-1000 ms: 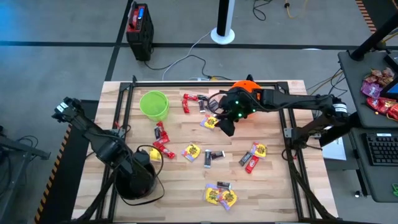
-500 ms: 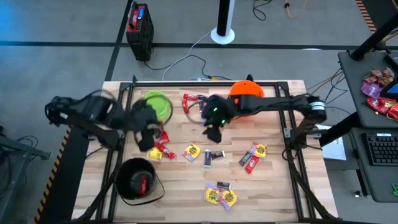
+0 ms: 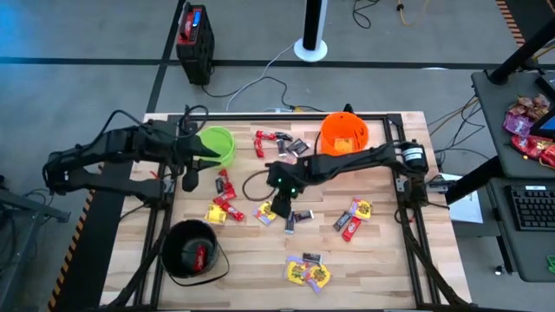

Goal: Sort candy by brand, put in halloween buckets
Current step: Put the yellow candy into the orange bucket

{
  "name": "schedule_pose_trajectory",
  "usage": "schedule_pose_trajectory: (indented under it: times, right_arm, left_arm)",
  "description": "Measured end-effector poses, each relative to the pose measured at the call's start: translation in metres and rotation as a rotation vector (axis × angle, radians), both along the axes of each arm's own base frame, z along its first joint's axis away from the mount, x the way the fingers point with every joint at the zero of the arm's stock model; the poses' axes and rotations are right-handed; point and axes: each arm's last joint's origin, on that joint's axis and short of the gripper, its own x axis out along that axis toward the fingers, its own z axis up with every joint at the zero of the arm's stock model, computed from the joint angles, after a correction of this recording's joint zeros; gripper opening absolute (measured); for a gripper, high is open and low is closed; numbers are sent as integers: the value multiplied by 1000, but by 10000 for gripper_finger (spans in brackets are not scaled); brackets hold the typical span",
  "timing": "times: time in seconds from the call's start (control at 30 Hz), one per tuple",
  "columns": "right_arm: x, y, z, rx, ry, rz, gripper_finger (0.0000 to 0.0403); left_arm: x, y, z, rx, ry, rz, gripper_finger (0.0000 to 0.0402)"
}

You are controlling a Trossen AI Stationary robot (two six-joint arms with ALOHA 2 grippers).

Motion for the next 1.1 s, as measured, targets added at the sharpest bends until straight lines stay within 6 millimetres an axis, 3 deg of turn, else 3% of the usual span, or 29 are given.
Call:
schedule_pose_trajectory:
  times: [0.3,0.57,0.7,0.97,1.1]
  right_arm:
    - [17,19,-48,-121,36,42,201]
    - [27,16,-82,-98,66,-17,198]
    - [29,16,-99,-76,103,-31,167]
    - [29,16,-92,-74,69,24,33]
    - [26,12,-75,-62,49,23,24]
  left_arm:
    - [-1,0,-25,19,10,-12,88]
    - [-8,0,-22,33,-19,-5,88]
    - [-10,0,-21,50,-26,21,88]
    - [-17,3,-18,116,-38,133,88]
    - [-21,4,-15,146,-51,195,88]
